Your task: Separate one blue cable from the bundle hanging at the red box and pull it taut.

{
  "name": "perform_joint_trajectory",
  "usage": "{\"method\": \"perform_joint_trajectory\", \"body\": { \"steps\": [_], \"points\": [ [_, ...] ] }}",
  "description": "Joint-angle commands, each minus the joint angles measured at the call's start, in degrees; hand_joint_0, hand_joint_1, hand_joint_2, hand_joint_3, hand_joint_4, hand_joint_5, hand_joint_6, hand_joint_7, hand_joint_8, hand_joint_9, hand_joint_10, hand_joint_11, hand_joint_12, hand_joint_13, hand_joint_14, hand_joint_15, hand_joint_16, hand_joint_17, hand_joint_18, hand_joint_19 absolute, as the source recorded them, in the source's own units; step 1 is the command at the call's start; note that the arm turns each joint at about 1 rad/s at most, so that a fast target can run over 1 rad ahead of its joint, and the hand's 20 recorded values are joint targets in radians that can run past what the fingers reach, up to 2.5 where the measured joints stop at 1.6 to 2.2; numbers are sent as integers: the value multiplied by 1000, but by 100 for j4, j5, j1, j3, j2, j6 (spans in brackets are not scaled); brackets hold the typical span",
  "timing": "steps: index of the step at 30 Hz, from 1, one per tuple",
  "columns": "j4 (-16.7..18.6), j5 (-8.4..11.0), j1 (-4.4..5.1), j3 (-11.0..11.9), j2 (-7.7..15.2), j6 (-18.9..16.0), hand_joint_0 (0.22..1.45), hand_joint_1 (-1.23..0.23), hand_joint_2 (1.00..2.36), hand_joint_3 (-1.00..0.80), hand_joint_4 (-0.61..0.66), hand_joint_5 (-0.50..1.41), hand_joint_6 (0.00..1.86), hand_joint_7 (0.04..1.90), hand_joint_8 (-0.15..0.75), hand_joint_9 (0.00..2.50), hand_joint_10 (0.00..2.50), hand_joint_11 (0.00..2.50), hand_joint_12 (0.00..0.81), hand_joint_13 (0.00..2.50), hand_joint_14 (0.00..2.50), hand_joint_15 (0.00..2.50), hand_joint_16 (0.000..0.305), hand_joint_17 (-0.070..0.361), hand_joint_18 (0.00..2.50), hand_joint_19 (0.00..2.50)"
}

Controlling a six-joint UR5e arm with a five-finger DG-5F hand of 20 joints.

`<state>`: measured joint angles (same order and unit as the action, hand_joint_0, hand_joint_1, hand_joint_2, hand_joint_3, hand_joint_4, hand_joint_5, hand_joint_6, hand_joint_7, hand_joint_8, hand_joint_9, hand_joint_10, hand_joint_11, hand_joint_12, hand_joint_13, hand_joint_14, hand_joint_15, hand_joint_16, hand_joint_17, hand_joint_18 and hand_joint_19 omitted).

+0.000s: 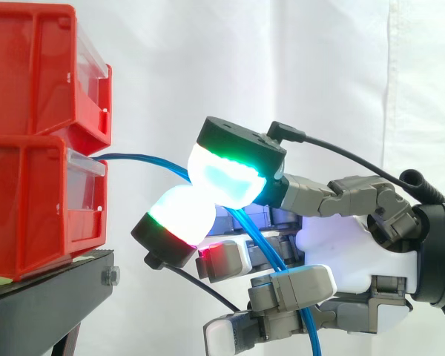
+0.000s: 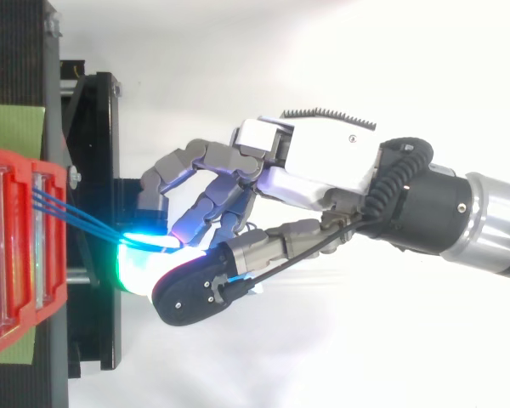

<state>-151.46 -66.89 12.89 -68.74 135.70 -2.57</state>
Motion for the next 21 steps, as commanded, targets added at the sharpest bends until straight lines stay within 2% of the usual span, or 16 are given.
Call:
{"method": "perform_joint_trajectory", "body": {
  "steps": [1, 4, 8, 15, 16, 21],
  "points": [
    [-15, -34, -14, 1, 0, -16, 662, -765, 1000, -500, 77, -236, 941, 842, 272, 1092, 16, 1276, 280, 1482, 15, 1418, 47, 106, 794, 615],
    [-33, -34, -41, 1, 0, -16, 569, -750, 1000, -500, 96, -235, 932, 847, 283, 1096, 16, 1272, 291, 1488, 14, 1410, 49, 109, 798, 635],
    [-130, -52, -129, 1, -9, -7, 505, -712, 1000, -500, 132, -235, 917, 815, 302, 1097, 14, 1255, 317, 1509, 10, 1395, 53, 119, 826, 627],
    [-305, -192, -304, 1, -53, 10, 509, -639, 1000, -500, 139, -235, 904, 802, 304, 1097, 13, 1254, 319, 1512, 10, 1382, 54, 120, 826, 631],
    [-305, -192, -304, 1, -53, 10, 518, -623, 1000, -500, 133, -235, 903, 801, 303, 1095, 15, 1255, 305, 1507, 12, 1382, 53, 120, 821, 633],
    [-534, -245, -392, 1, -228, 133, 568, -593, 1000, -500, 111, -235, 897, 840, 292, 1094, 15, 1260, 289, 1495, 12, 1400, 50, 113, 804, 647]
  ]
}}
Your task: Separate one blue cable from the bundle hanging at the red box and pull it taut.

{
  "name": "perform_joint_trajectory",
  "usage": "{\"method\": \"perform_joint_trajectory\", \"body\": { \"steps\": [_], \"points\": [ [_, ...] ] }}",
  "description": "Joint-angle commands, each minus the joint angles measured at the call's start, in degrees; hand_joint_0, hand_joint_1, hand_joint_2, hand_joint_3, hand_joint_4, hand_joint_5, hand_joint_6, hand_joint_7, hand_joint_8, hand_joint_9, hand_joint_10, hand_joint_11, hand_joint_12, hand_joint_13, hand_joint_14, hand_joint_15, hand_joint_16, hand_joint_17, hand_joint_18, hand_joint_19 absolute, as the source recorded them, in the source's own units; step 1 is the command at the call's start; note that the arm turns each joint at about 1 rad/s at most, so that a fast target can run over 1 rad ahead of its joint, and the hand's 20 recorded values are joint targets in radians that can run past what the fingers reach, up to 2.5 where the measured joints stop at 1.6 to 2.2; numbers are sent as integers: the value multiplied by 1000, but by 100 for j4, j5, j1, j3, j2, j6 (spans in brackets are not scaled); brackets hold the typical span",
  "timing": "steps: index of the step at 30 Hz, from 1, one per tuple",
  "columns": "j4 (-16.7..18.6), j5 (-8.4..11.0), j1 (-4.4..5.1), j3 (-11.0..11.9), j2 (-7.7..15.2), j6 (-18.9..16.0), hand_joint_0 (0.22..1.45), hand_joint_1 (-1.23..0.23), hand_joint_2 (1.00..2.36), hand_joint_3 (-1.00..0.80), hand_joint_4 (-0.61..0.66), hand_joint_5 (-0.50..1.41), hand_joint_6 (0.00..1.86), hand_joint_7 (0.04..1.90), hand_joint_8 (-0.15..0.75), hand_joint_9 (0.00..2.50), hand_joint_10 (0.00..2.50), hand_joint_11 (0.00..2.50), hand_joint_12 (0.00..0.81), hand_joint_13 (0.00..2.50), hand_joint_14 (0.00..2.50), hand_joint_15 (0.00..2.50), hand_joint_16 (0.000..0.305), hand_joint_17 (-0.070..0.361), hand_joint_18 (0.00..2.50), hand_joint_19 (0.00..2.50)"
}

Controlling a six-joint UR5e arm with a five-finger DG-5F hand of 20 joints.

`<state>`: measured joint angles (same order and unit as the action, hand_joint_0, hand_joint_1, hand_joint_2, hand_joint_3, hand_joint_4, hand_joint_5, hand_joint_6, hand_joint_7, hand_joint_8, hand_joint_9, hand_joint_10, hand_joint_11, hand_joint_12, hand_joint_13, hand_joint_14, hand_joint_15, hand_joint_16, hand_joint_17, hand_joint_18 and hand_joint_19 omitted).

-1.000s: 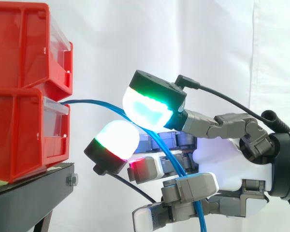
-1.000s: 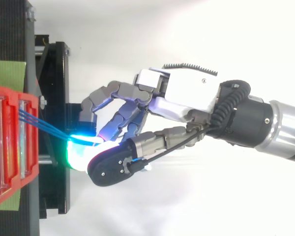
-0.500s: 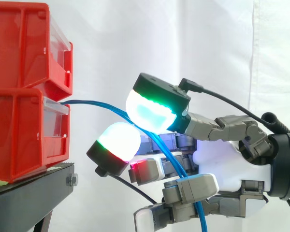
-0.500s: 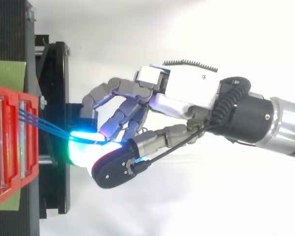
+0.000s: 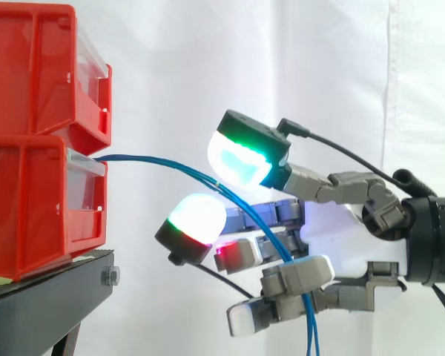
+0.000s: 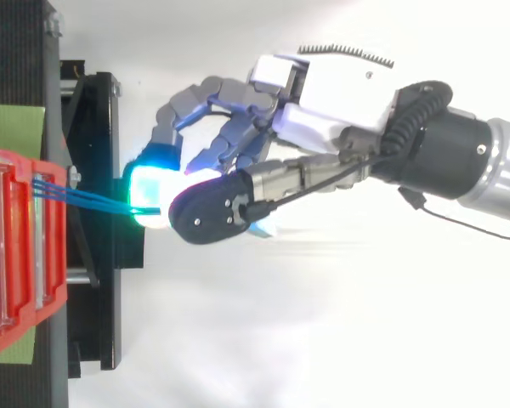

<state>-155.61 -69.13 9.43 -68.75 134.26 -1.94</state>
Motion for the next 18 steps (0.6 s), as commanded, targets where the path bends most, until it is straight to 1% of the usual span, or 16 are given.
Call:
{"method": "perform_joint_trajectory", "body": {
  "steps": [1, 4, 10, 14, 15, 16, 18],
  "points": [
    [-137, -31, -47, -7, -93, 80, 576, -596, 1000, -500, 104, -234, 899, 842, 289, 1099, 16, 1255, 288, 1495, 12, 1396, 50, 113, 802, 657],
    [-207, -22, -47, 2, -111, 150, 591, -603, 1000, -500, 102, -235, 901, 854, 288, 1107, 16, 1275, 282, 1496, 15, 1398, 50, 112, 804, 652],
    [-216, -22, 6, 2, -111, 167, 595, -611, 1000, -500, 97, -234, 905, 852, 283, 1120, 16, 1285, 284, 1506, 13, 1410, 50, 113, 810, 640],
    [-216, -22, 15, -7, -120, 167, 637, -617, 1000, -500, 80, -231, 914, 859, 278, 1139, 17, 1306, 279, 1518, 12, 1413, 50, 111, 815, 648],
    [-216, -22, 6, 2, -111, 167, 647, -620, 1001, -492, 76, -231, 917, 864, 271, 1146, 14, 1319, 277, 1525, 12, 1418, 49, 111, 815, 651],
    [-216, -22, 6, 2, -111, 167, 656, -628, 1007, -435, 60, -231, 922, 893, 276, 1147, 14, 1324, 278, 1527, 12, 1417, 50, 111, 819, 649],
    [-216, -13, 23, 2, -111, 185, 659, -638, 1011, -391, 49, -231, 932, 889, 269, 1149, 14, 1326, 276, 1526, 12, 1437, 50, 112, 821, 655]
  ]
}}
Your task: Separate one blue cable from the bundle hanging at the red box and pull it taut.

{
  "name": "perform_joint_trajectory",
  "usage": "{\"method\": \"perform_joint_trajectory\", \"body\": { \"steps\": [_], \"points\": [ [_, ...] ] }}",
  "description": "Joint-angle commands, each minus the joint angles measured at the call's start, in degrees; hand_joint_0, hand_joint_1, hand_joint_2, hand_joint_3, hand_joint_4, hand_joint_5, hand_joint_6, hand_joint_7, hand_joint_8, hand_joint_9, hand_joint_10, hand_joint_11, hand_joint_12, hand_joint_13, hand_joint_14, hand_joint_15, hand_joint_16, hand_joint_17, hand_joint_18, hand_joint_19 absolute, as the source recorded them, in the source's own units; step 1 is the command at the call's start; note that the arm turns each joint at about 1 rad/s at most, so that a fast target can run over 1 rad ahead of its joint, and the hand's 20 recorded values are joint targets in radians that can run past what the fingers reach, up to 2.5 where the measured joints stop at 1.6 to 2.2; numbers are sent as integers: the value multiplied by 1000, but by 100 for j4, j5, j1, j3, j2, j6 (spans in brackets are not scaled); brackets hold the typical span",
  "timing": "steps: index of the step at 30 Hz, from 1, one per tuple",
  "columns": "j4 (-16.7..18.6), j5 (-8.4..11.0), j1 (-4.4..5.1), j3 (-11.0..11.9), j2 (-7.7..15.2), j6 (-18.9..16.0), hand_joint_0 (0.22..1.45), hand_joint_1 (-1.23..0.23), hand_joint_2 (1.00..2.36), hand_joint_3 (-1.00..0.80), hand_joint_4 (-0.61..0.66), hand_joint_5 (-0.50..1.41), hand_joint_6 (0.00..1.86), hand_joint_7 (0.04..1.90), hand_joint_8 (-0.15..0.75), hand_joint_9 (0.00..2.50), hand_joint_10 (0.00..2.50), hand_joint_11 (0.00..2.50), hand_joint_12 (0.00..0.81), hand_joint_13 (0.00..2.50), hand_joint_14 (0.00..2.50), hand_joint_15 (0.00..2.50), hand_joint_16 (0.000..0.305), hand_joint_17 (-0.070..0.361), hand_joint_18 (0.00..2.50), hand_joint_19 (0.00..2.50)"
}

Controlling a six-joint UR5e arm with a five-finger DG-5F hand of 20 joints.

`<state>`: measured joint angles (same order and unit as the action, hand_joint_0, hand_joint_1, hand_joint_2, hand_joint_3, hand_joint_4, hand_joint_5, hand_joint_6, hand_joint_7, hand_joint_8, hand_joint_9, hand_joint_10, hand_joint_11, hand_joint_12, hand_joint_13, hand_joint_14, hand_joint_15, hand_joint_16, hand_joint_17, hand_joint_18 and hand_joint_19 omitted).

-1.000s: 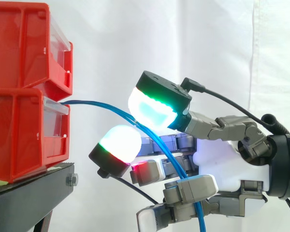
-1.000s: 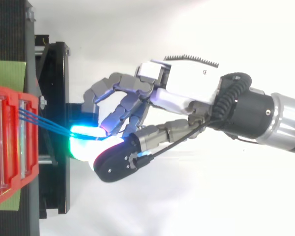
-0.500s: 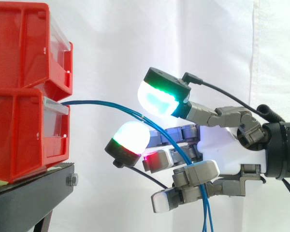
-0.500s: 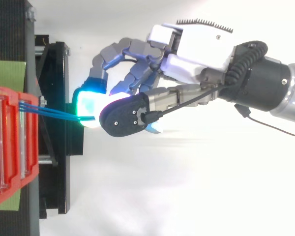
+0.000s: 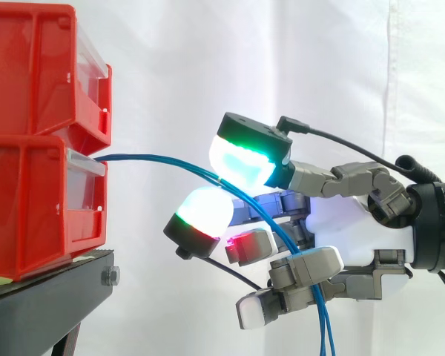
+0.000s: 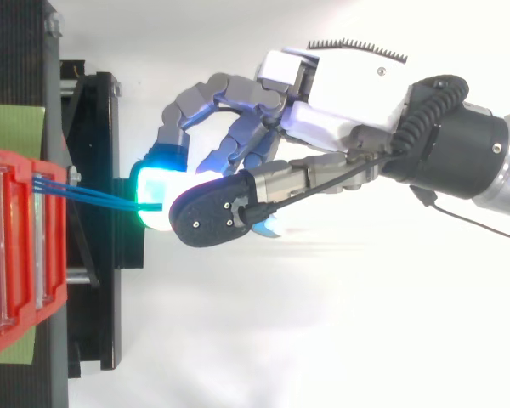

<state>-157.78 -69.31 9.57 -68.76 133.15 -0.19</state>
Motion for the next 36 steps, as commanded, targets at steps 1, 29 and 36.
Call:
{"method": "perform_joint_trajectory", "body": {
  "steps": [1, 29, 36],
  "points": [
    [1, 6, 18, -6, 0, 19, 659, -645, 1014, -362, 38, -231, 934, 907, 269, 1155, 14, 1338, 278, 1528, 12, 1426, 50, 111, 821, 650],
    [-34, 76, 133, -6, 0, 89, 718, -844, 1000, -500, -12, -221, 952, 898, 237, 1226, 13, 1408, 266, 1566, 12, 1516, 43, 96, 835, 650],
    [-34, 137, 159, 3, 0, 81, 556, -772, 1000, -500, 67, -226, 930, 877, 268, 1217, 11, 1389, 268, 1606, 5, 1524, 48, 107, 852, 671]
  ]
}}
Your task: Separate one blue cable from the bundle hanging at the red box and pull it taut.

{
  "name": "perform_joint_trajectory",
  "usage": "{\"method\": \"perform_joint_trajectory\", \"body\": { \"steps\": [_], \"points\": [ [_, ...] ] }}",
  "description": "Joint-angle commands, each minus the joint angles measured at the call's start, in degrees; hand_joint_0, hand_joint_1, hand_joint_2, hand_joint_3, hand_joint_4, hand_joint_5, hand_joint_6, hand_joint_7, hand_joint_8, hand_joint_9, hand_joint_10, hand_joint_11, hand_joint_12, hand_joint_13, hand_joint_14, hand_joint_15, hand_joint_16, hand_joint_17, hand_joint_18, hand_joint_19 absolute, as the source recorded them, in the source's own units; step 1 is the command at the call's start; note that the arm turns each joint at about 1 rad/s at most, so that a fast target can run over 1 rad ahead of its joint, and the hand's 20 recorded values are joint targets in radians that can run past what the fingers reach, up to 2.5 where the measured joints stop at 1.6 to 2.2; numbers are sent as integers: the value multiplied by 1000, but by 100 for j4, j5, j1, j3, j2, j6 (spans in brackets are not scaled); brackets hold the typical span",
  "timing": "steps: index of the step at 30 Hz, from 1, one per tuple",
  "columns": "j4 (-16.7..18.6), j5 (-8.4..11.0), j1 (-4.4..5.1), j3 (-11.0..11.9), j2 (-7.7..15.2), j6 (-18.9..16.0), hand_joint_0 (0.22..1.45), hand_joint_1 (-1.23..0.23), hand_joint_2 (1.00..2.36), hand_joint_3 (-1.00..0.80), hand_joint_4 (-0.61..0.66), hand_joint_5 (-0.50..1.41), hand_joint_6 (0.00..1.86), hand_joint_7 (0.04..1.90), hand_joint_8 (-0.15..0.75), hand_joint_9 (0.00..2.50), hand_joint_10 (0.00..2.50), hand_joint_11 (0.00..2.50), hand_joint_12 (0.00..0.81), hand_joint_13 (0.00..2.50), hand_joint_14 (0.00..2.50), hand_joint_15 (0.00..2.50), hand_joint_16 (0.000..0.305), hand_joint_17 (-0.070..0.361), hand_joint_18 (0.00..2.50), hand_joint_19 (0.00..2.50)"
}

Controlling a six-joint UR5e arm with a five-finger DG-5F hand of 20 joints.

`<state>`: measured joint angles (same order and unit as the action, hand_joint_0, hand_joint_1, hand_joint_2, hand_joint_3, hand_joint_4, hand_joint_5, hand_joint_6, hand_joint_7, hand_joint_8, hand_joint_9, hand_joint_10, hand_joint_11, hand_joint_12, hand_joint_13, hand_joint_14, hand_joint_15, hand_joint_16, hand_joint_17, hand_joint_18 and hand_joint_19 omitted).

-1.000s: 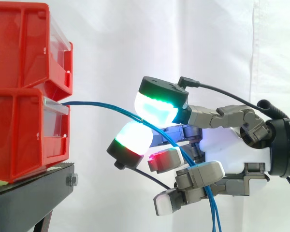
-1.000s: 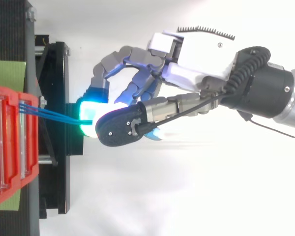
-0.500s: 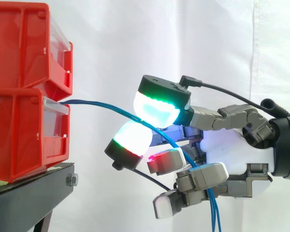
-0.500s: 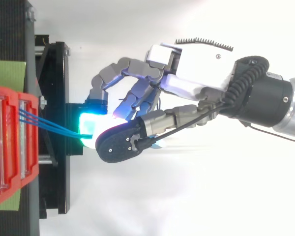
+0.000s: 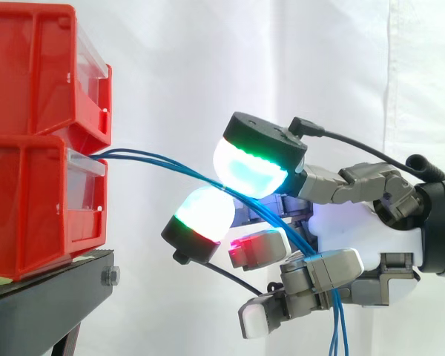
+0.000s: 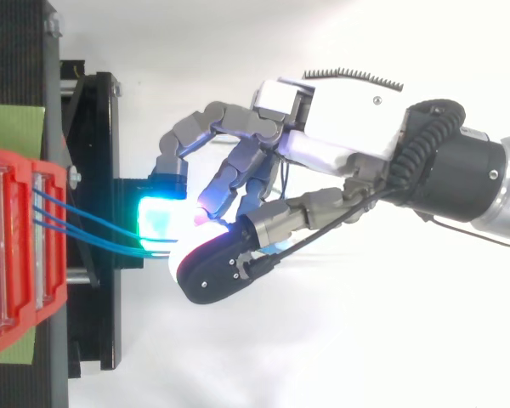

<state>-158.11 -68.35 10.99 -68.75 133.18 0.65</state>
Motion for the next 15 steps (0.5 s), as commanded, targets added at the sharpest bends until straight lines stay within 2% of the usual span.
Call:
{"method": "perform_joint_trajectory", "body": {
  "steps": [1, 7, 15],
  "points": [
    [0, 41, 17, 2, -3, -3, 549, -761, 1000, -500, 67, -226, 930, 861, 264, 1222, 10, 1405, 272, 1610, 4, 1525, 48, 108, 858, 677],
    [0, 94, 52, -7, -3, -3, 647, -672, 1000, -500, 47, -220, 921, 877, 252, 1251, 11, 1432, 257, 1625, 6, 1544, 47, 105, 858, 694],
    [26, 85, 52, 2, -3, 6, 615, -681, 1000, -500, 57, -221, 918, 897, 249, 1253, 11, 1434, 255, 1610, 3, 1546, 48, 109, 866, 710]
  ]
}}
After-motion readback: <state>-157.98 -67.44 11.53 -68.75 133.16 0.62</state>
